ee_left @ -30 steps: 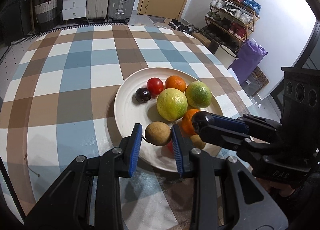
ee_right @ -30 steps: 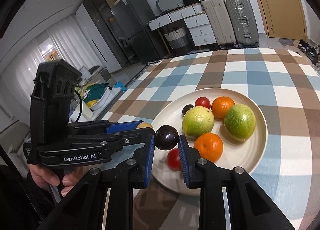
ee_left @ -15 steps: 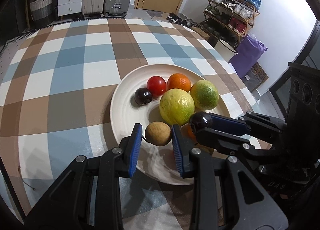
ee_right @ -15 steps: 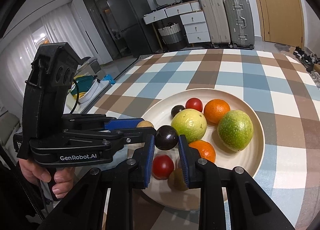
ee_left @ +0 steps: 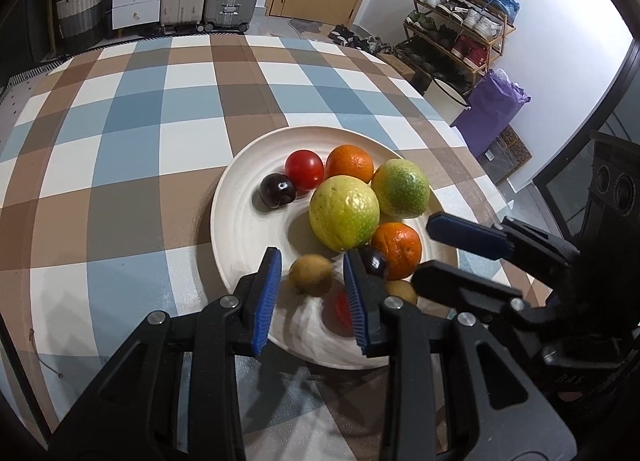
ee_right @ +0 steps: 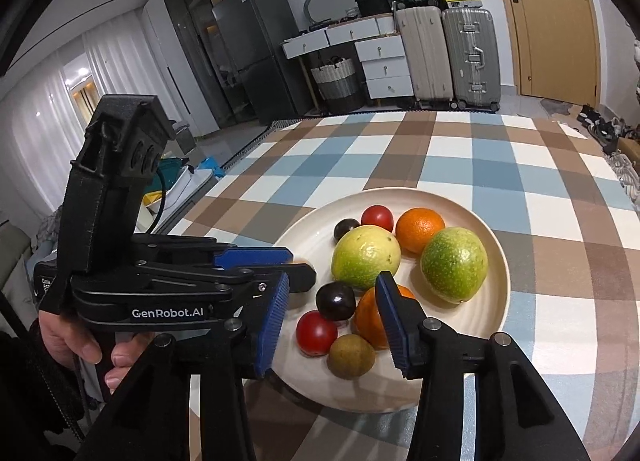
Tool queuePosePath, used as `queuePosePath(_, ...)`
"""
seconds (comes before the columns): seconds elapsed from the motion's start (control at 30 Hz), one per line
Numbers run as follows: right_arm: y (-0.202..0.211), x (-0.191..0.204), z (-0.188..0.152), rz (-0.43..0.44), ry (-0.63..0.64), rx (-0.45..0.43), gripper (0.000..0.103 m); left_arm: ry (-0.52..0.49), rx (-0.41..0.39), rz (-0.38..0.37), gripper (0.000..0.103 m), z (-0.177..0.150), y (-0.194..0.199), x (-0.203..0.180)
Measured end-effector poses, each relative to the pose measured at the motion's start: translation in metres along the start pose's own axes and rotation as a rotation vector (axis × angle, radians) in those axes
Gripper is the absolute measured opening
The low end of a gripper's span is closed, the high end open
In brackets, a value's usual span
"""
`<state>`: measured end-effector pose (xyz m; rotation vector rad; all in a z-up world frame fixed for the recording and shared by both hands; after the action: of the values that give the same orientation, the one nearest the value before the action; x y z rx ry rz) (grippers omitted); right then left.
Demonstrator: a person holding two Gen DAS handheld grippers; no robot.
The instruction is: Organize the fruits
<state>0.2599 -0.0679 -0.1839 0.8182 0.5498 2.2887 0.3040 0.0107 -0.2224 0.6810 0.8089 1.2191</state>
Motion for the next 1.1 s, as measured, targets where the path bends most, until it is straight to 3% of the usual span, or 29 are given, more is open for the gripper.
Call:
queuePosePath(0.27, 0.023, 0.004, 0.01, -0.009, 0.012, -0.074, 0.046, 0.006, -0.031, 0.024, 0.03, -0.001, 0.018, 0.002)
queuePosePath(0.47, 0.045, 0.006, 0.018, -0.013, 0.014, -0.154, 0.048, 0.033, -0.091, 0.039, 0.037, -0.003, 0.041, 0.002)
queuePosePath(0.63, 0.062, 0.007, 0.021, -0.027, 0.006, -0.221, 0.063, 0.061, -0.15, 0.058, 0.05, -0.004, 0.06, 0.005)
queuePosePath(0.77, 0.074, 0.012, 0.022, -0.017, 0.005, -0.272, 0.068, 0.07, -0.188, 0.067, 0.051, -0.011, 0.07, 0.002)
queuePosePath(0.87, 0.085, 0.015, 0.022, -0.024, 0.019, -0.314, 0.083, 0.071, -0.228, 0.089, 0.06, -0.015, 0.078, 0.001)
queuePosePath(1.1, 0.106, 0.019, 0.02, -0.051, 0.046, -0.381, 0.091, 0.104, -0.318, 0.141, 0.079, -0.021, 0.099, 0.002)
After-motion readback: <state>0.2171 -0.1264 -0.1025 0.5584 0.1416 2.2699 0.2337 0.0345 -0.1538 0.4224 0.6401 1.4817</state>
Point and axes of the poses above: each gripper's, at about its wrist camera, not at the fingertips, and y roughly against the way its jaws point, x to its left, z to its top, the point moved 10 cm from there along -y, roughly the way its jaws point, and after that the axes turned 10 degrees about z, right-handed, at the moved point
